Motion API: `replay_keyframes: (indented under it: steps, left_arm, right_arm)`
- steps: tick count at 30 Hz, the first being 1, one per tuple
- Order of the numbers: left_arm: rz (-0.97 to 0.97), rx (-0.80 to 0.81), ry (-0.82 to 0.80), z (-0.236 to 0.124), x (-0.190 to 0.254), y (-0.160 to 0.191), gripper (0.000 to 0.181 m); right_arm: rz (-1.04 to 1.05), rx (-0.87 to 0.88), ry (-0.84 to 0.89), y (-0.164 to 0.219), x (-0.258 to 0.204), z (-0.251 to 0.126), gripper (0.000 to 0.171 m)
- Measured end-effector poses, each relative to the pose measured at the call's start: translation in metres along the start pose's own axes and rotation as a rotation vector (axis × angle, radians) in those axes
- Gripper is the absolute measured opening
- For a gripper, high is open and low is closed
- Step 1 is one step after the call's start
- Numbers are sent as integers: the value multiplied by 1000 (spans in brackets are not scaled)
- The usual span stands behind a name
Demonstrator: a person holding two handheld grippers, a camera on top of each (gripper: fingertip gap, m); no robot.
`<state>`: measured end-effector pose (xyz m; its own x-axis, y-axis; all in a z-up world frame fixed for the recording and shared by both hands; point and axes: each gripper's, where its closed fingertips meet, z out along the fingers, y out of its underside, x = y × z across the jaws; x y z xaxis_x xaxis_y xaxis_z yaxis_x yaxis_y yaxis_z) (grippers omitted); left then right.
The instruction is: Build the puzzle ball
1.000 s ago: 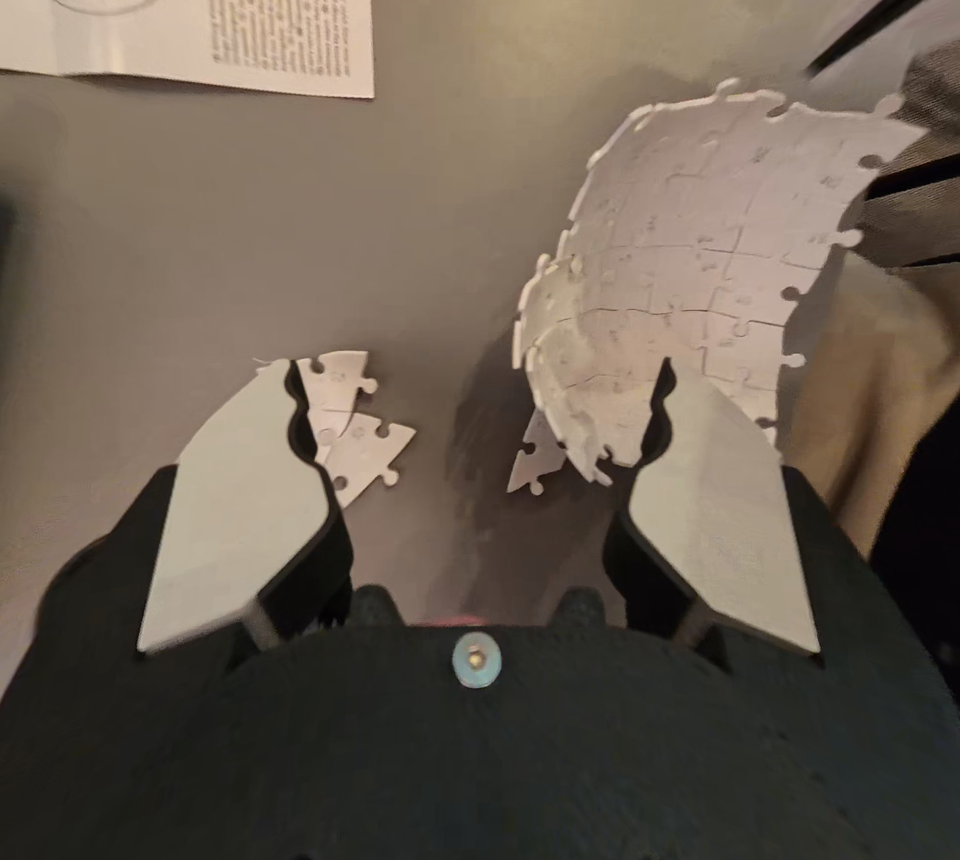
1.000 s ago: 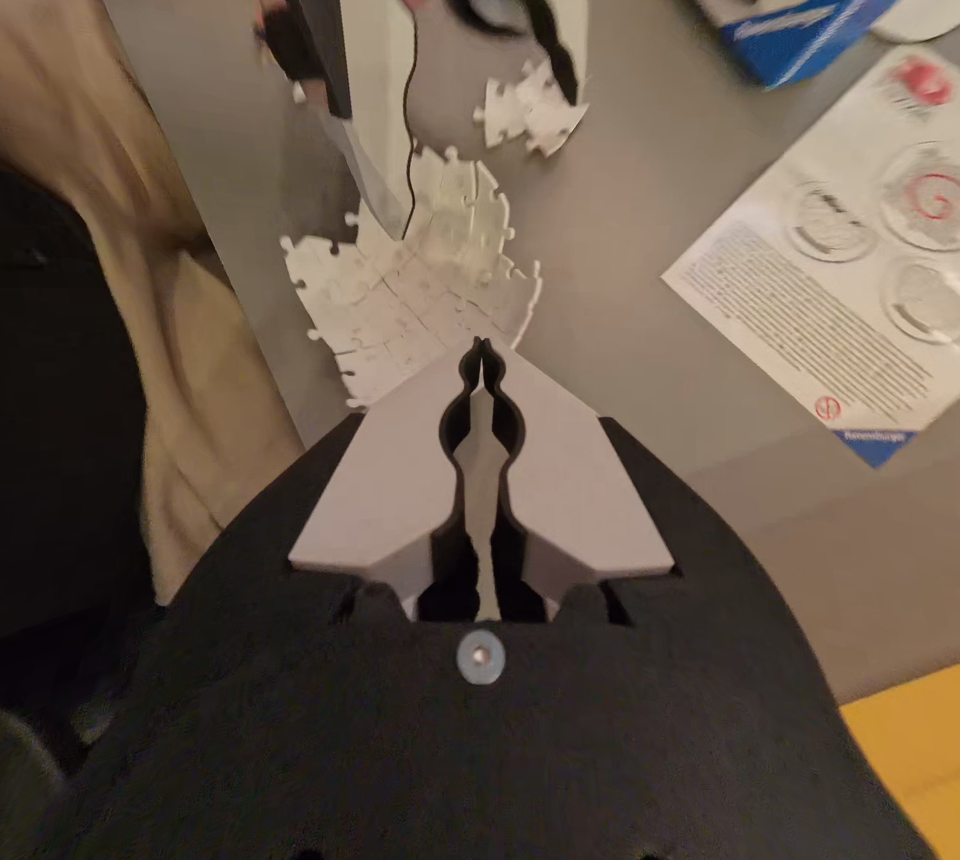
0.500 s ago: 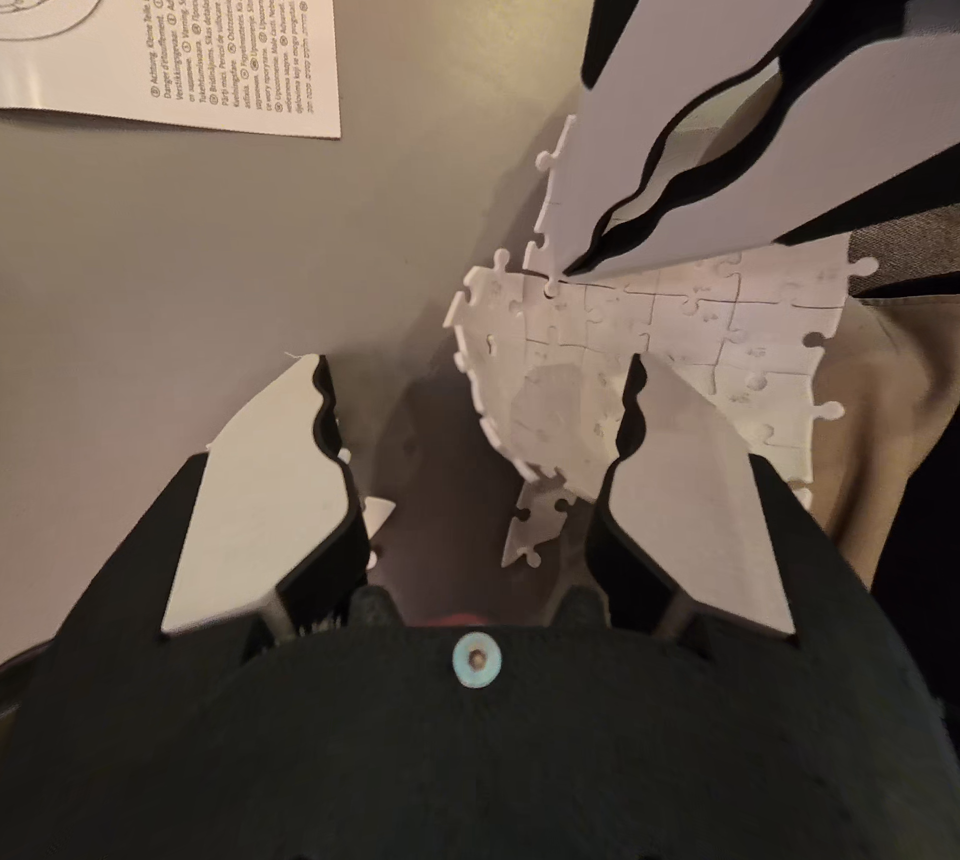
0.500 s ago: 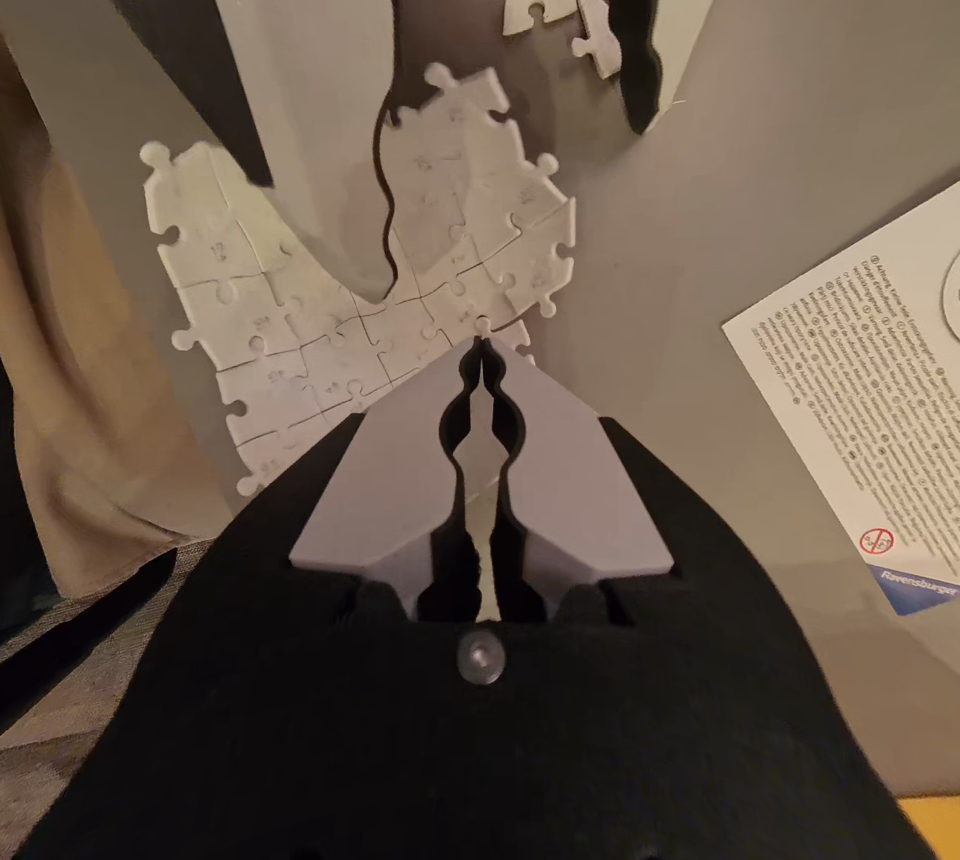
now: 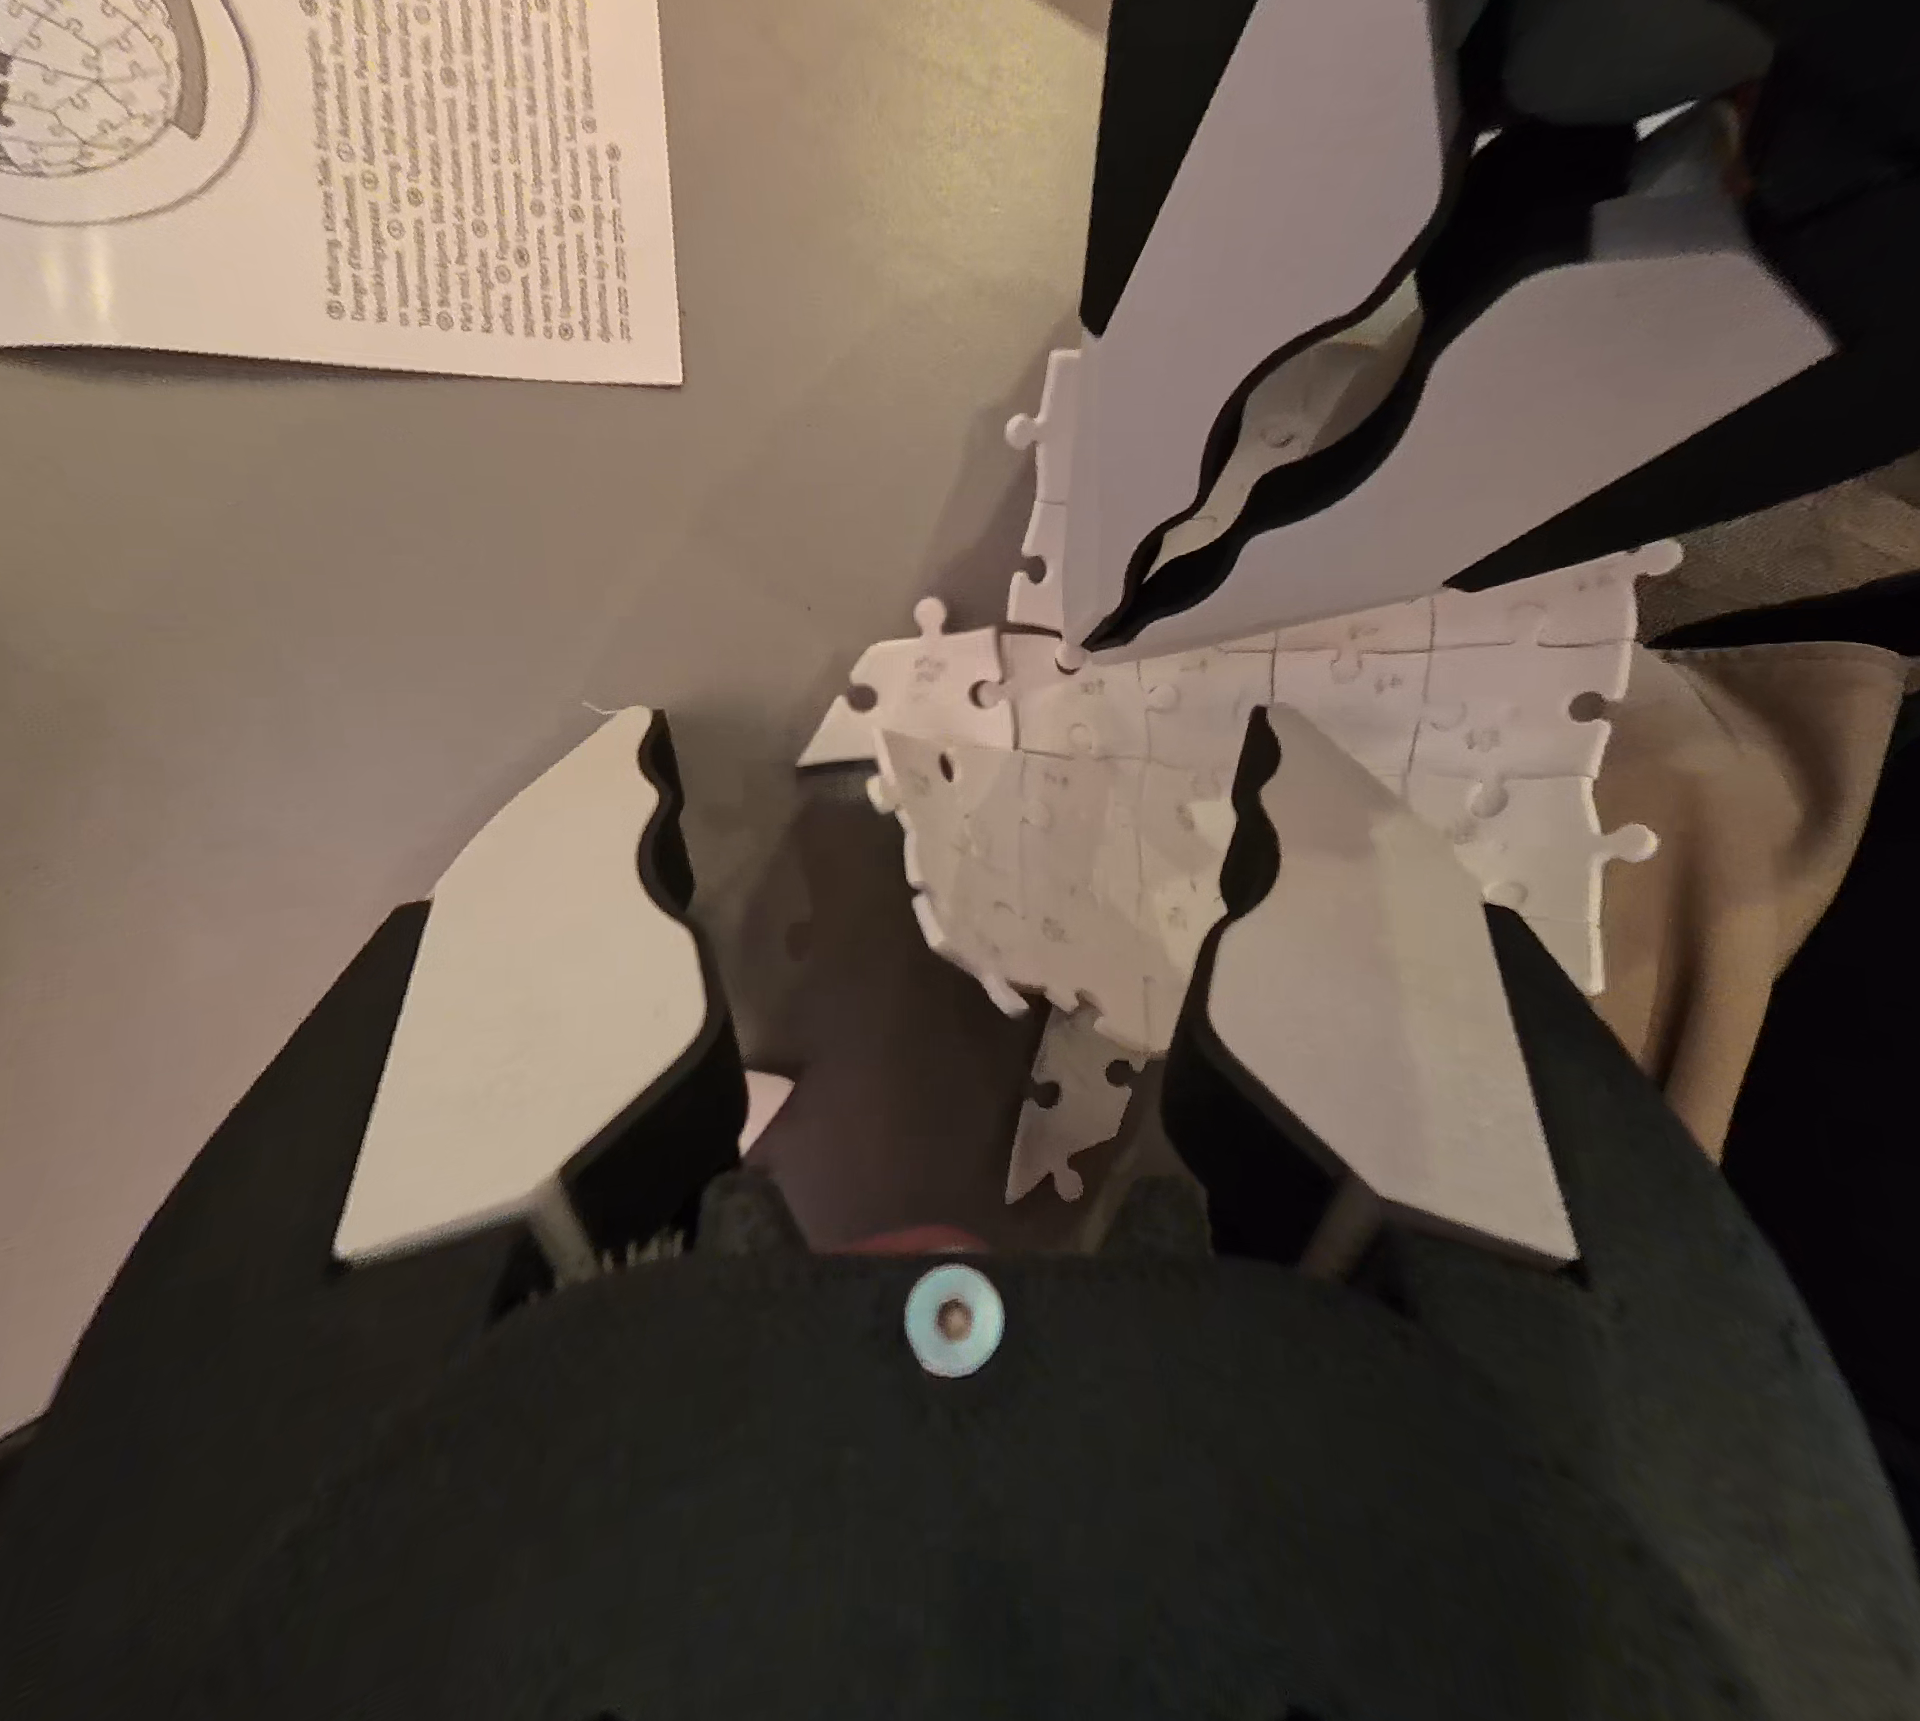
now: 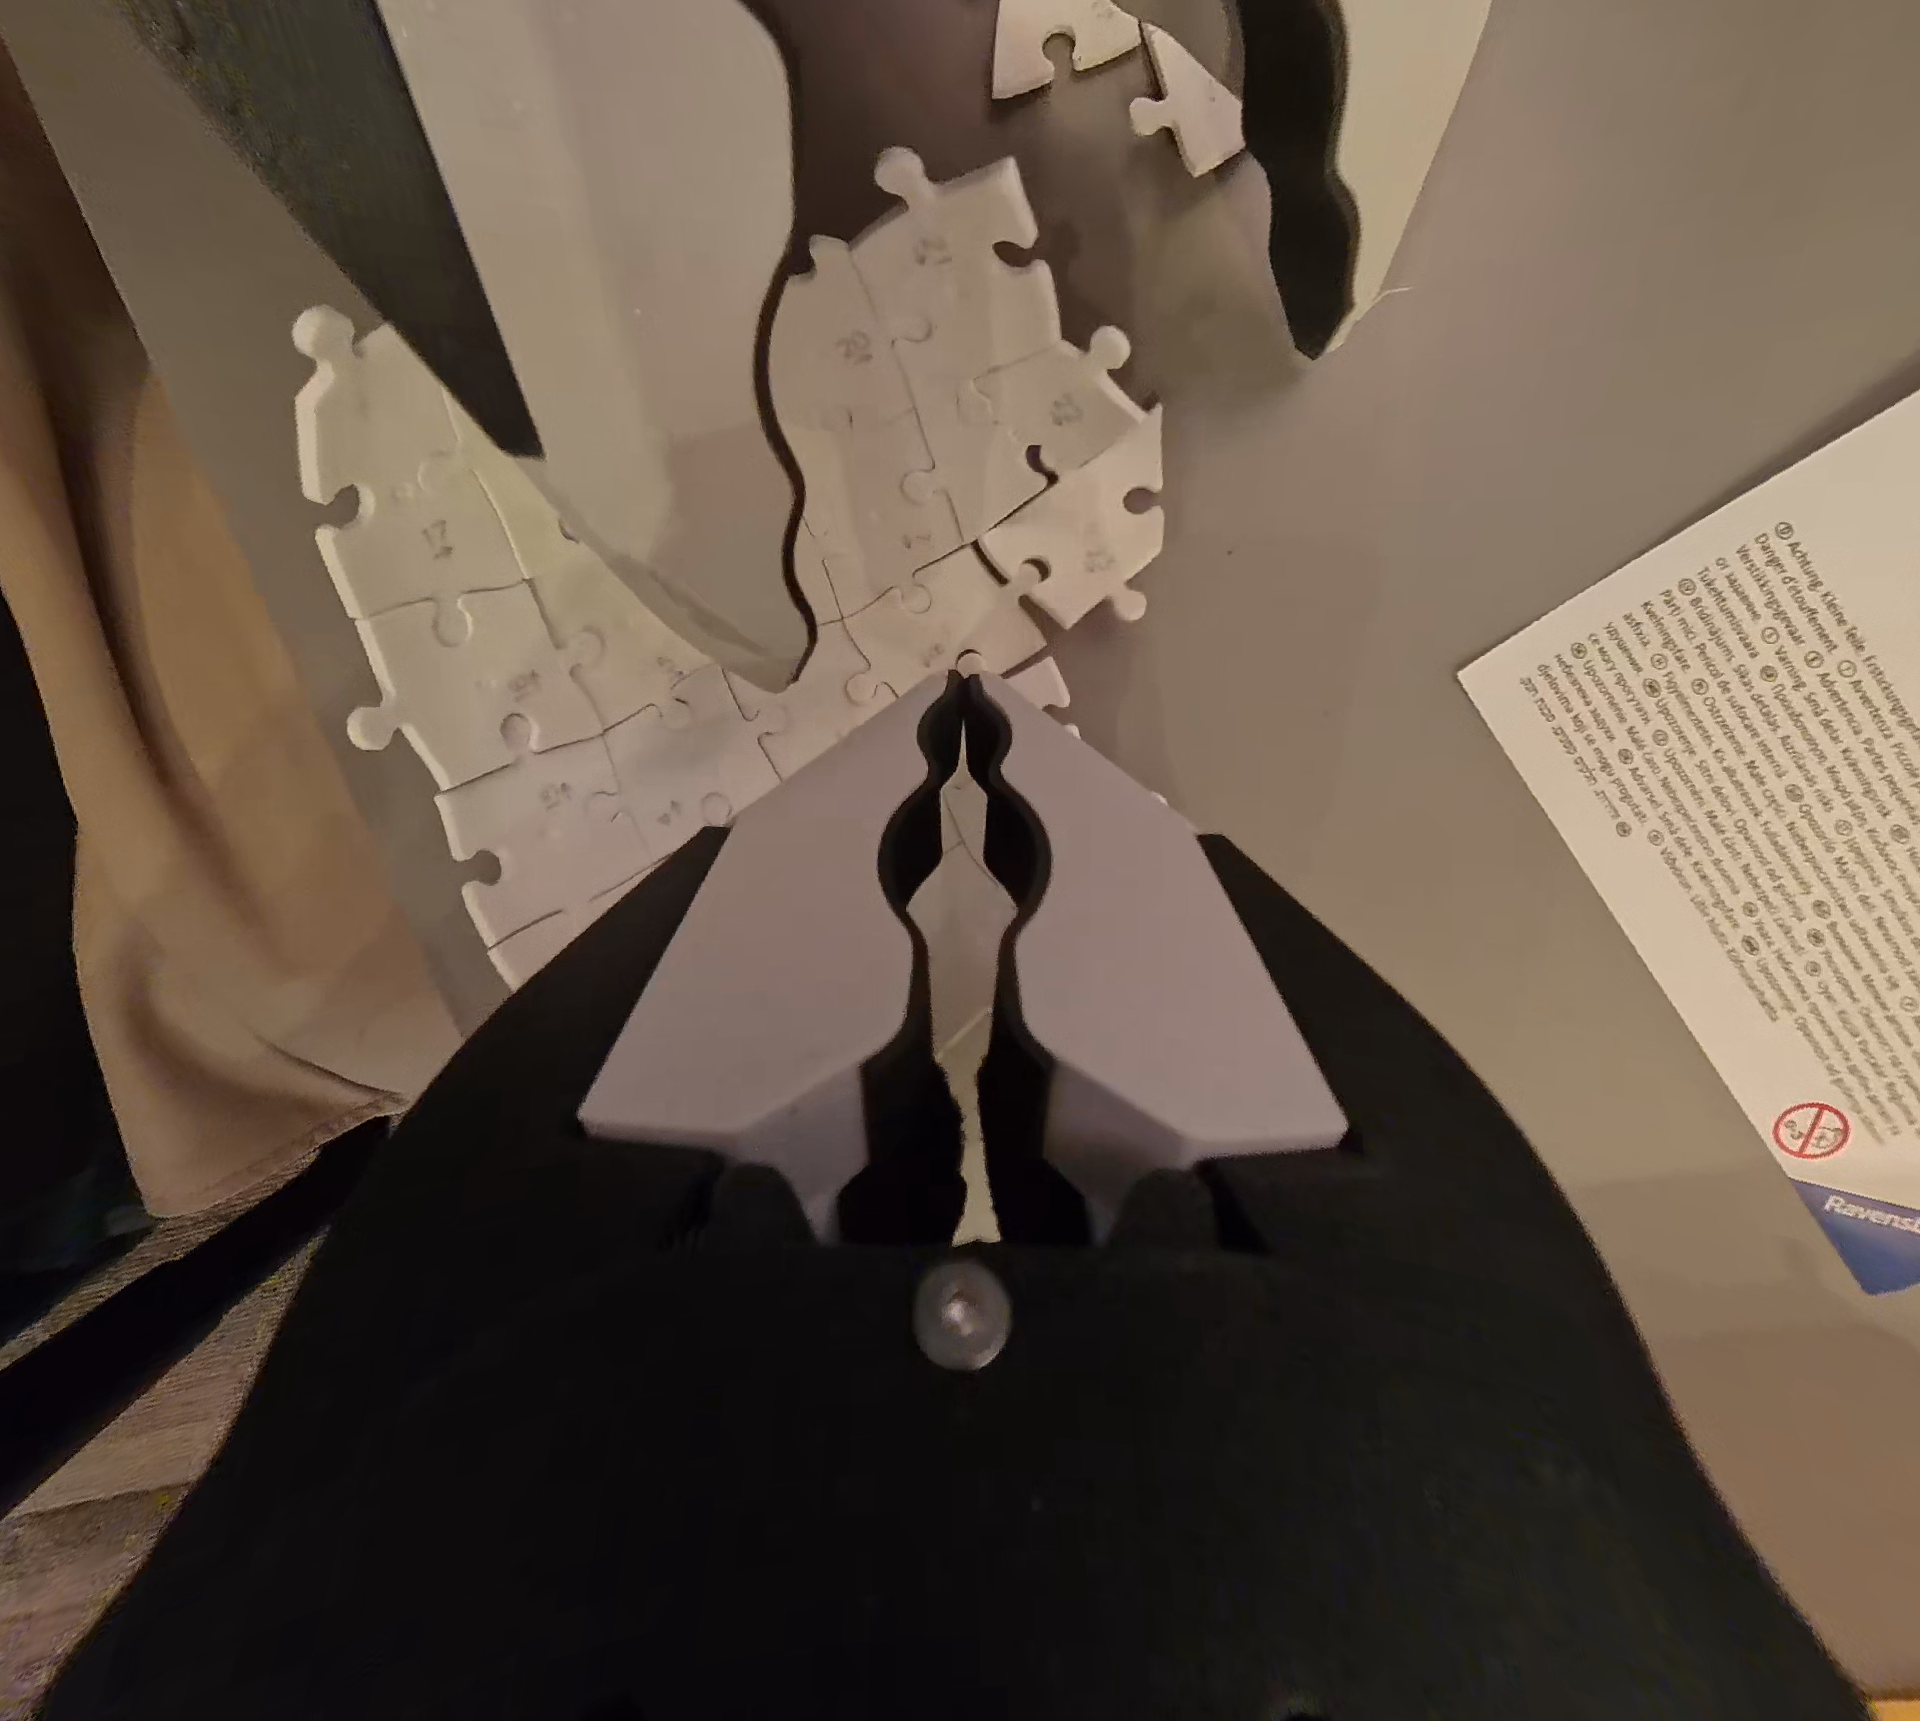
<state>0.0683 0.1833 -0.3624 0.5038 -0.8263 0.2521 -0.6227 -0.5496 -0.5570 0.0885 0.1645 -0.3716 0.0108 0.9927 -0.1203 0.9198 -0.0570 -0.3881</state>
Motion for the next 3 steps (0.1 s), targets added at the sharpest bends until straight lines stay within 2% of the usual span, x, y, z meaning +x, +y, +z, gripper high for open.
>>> replay_keyframes:
  steps: [1, 3]
  left_arm:
    - [0, 9, 1, -1, 0, -1, 100]
    - [7, 20, 2, -2, 0, -2, 98]
  right_arm:
    - [9, 3, -9, 0, 0, 0, 0]
    - [11, 8, -11, 0, 0, 0, 0]
